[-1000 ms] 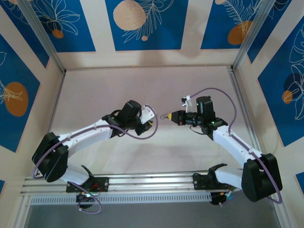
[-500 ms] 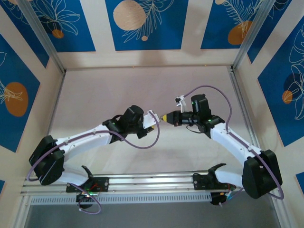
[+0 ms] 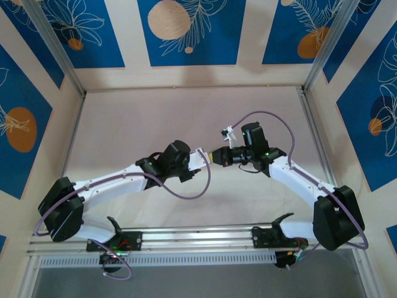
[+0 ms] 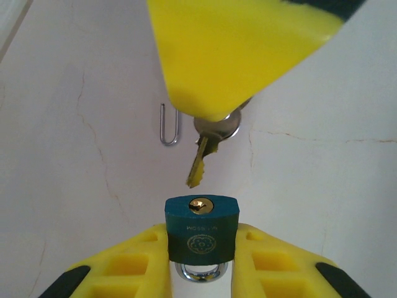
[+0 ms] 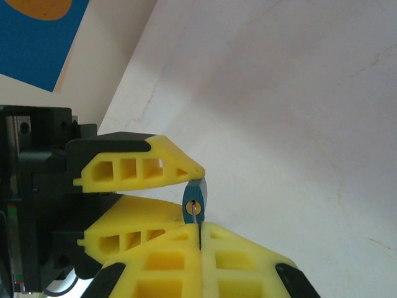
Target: Unlock with the key
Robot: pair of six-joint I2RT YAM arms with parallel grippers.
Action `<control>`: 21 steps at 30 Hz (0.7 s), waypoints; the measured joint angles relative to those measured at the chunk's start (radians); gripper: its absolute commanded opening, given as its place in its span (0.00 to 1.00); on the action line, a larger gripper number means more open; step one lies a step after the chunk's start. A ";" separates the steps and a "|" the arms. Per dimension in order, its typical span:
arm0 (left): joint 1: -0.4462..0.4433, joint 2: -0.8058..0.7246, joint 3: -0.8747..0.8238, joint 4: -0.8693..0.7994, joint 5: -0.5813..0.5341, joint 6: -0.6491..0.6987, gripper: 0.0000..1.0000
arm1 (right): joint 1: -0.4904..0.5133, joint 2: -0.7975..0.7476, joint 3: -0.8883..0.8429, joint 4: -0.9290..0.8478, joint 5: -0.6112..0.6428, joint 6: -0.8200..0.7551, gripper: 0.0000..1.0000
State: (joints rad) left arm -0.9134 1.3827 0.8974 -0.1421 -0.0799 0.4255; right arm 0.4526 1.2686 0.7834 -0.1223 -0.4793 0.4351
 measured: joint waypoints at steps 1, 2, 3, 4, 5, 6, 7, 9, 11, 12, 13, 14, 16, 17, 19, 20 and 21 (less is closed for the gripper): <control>-0.002 0.000 0.000 0.000 -0.004 0.004 0.23 | 0.000 0.001 0.000 0.000 -0.001 0.000 0.00; -0.003 0.000 0.000 0.000 -0.008 0.006 0.23 | 0.000 0.002 0.000 0.000 -0.003 0.000 0.00; -0.006 0.000 0.000 0.000 -0.012 0.010 0.23 | 0.000 0.003 0.000 0.001 -0.005 0.001 0.00; -0.007 0.000 0.000 0.000 -0.016 0.013 0.23 | 0.000 0.005 0.000 0.000 -0.007 0.001 0.00; -0.009 0.000 0.000 0.000 -0.021 0.019 0.22 | 0.000 0.007 0.000 0.000 -0.009 0.002 0.00; -0.010 0.000 0.000 0.000 -0.026 0.023 0.22 | 0.000 0.007 0.000 0.000 -0.012 0.003 0.00; -0.011 0.000 0.000 0.000 -0.029 0.024 0.22 | 0.000 0.007 0.000 0.000 -0.015 0.004 0.00; -0.014 0.000 0.000 -0.001 -0.034 0.029 0.23 | 0.000 0.007 0.000 0.000 -0.019 0.004 0.00; -0.015 0.000 0.000 -0.001 -0.037 0.030 0.22 | 0.000 0.007 0.000 0.000 -0.021 0.005 0.00; -0.016 0.000 0.000 -0.001 -0.039 0.030 0.22 | 0.000 0.007 0.000 0.000 -0.023 0.005 0.00; -0.016 0.000 0.000 -0.001 -0.041 0.031 0.22 | 0.000 0.008 0.000 0.000 -0.024 0.006 0.00; -0.018 0.000 0.000 -0.001 -0.043 0.031 0.22 | 0.000 0.010 0.000 0.001 -0.026 0.008 0.00; -0.020 0.000 0.000 -0.001 -0.046 0.032 0.22 | 0.000 0.016 0.000 0.000 -0.026 0.009 0.00; -0.022 0.000 0.000 -0.001 -0.050 0.035 0.22 | 0.000 0.020 0.000 0.000 -0.026 0.011 0.00; -0.024 0.000 0.000 -0.002 -0.053 0.039 0.22 | 0.000 0.027 0.000 0.000 -0.026 0.011 0.00; -0.026 0.000 0.000 -0.002 -0.055 0.042 0.22 | 0.000 0.030 0.000 0.000 -0.026 0.012 0.00; -0.026 0.000 0.000 -0.004 -0.056 0.045 0.22 | 0.000 0.031 0.000 0.000 -0.027 0.011 0.00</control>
State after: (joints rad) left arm -0.9398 1.3830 0.8970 -0.1463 -0.1364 0.4709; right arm 0.4526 1.2999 0.7837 -0.1219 -0.5060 0.4465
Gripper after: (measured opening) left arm 0.222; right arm 0.064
